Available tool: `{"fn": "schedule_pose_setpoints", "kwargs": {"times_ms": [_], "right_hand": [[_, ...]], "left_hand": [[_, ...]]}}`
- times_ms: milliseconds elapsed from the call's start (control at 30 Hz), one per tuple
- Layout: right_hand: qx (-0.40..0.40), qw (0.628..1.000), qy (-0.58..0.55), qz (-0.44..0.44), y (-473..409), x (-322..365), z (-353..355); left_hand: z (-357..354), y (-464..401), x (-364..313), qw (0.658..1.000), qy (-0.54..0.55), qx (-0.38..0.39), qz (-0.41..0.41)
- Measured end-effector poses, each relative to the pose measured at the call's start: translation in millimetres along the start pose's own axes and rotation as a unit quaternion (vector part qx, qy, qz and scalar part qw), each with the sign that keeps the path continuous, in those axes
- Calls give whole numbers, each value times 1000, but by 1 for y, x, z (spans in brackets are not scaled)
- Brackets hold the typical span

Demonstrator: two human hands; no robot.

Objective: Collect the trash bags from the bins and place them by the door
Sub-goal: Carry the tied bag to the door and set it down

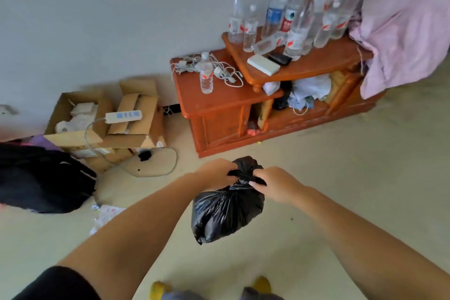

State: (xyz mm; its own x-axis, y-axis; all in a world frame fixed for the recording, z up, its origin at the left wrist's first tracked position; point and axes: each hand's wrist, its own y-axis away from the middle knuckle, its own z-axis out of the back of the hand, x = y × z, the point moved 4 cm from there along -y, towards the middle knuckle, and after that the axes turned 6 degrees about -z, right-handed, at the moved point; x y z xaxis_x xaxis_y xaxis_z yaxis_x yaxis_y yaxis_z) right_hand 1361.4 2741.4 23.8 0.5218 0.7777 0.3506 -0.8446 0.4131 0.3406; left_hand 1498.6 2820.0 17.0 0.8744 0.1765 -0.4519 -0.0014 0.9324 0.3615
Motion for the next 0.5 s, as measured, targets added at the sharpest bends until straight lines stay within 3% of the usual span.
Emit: {"fn": "schedule_pose_setpoints", "kwargs": {"times_ms": [267, 500], "right_hand": [[-100, 985, -37, -132, 103, -192, 72], [-128, 957, -57, -254, 157, -346, 126]], "left_hand": [[7, -167, -188, 985, -71, 55, -146], [9, -314, -324, 950, -123, 90, -274]]}}
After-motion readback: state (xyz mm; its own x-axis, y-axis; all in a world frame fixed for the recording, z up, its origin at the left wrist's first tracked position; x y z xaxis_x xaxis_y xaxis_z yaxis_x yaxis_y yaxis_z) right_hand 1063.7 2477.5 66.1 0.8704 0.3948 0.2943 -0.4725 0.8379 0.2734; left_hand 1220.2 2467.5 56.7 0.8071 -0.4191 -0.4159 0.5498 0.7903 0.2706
